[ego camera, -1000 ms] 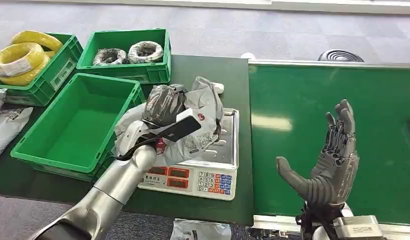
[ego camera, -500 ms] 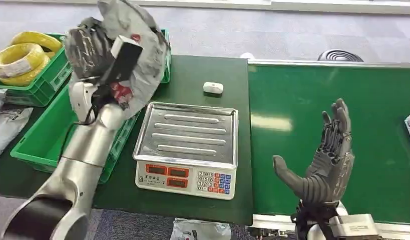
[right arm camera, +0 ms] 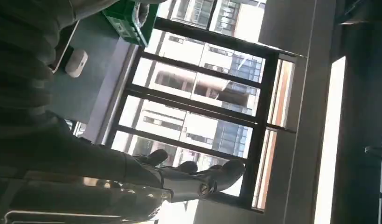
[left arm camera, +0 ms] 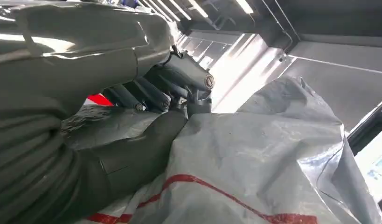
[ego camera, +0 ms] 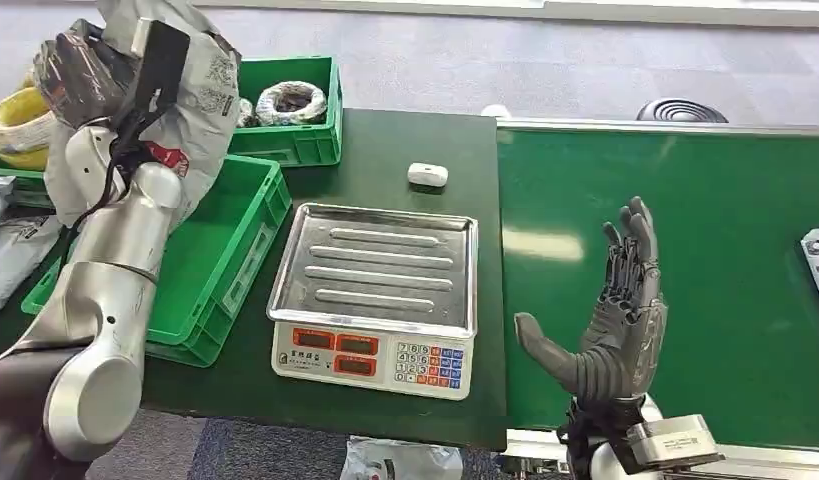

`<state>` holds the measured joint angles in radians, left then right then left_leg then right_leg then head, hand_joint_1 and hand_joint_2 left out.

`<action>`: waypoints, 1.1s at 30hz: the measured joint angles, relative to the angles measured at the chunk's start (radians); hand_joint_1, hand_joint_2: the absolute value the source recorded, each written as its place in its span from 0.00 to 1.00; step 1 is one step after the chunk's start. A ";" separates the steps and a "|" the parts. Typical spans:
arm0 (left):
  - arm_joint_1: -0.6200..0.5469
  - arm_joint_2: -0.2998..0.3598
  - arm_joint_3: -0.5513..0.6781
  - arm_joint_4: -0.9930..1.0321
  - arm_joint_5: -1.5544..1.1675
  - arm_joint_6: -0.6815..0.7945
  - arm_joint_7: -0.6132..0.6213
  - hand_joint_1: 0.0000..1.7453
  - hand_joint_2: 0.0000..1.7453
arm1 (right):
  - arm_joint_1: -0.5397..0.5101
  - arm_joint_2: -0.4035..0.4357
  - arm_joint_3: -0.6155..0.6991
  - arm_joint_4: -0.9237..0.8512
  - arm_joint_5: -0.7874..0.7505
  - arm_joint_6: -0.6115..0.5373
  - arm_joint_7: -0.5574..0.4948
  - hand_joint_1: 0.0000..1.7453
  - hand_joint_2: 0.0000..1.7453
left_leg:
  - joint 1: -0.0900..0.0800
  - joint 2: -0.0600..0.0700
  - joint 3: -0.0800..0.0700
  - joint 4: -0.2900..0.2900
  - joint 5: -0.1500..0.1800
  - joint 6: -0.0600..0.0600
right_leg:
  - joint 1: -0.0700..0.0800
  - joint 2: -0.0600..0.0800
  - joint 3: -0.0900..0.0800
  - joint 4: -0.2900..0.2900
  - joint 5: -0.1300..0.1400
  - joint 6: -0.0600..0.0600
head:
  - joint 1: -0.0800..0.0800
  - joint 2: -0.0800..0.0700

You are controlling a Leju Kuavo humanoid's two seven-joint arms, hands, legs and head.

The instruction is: Moved the parcel from conveyor to table for the left to box.

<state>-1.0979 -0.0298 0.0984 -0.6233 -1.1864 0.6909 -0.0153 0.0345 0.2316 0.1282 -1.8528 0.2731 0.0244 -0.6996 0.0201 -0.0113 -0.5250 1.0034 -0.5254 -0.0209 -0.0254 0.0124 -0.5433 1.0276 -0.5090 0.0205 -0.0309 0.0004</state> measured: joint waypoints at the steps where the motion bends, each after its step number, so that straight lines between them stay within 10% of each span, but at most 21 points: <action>1: -0.001 0.000 0.004 0.004 0.000 0.000 0.000 0.94 1.00 | -0.001 0.000 0.001 0.001 0.000 0.000 0.000 0.00 1.00 | 0.000 0.000 0.000 0.000 0.000 0.000 | 0.000 0.000 0.000 0.000 0.000 0.000 | 0.000 0.000; 7: -0.002 0.003 0.021 0.020 -0.047 0.000 0.028 0.86 1.00 | -0.001 -0.004 0.006 0.008 -0.005 -0.009 0.000 0.00 1.00 | 0.000 0.000 0.000 0.000 0.000 0.000 | 0.000 0.000 0.000 0.000 0.000 0.000 | 0.000 0.000; 8: -0.003 0.004 0.027 0.027 -0.064 0.000 0.037 0.62 1.00 | -0.003 -0.006 0.010 0.010 -0.009 -0.014 0.000 0.00 1.00 | 0.000 0.000 0.000 0.000 0.000 0.000 | 0.000 0.000 0.000 0.000 0.000 0.000 | 0.000 0.000; 9: -0.004 0.007 0.039 0.037 -0.083 0.000 0.046 0.00 1.00 | -0.005 -0.010 0.016 0.013 -0.014 -0.022 0.000 0.00 1.00 | 0.000 0.001 0.000 0.000 0.000 0.000 | 0.000 0.000 0.000 0.000 0.000 0.000 | 0.000 0.000; 33: 0.133 0.034 0.214 0.176 -0.175 0.001 0.048 0.00 1.00 | -0.045 -0.088 0.120 0.082 -0.064 -0.115 0.000 0.00 1.00 | 0.000 0.000 0.000 0.000 0.000 0.000 | 0.000 0.000 -0.001 0.000 0.000 0.000 | 0.000 0.000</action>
<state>-0.9648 0.0038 0.3121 -0.4475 -1.3611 0.6916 0.0332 -0.0109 0.1438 0.2483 -1.7712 0.2094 -0.0908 -0.6996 0.0202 -0.0111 -0.5254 1.0033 -0.5254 -0.0210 -0.0253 0.0127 -0.5442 1.0278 -0.5090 0.0204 -0.0309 0.0004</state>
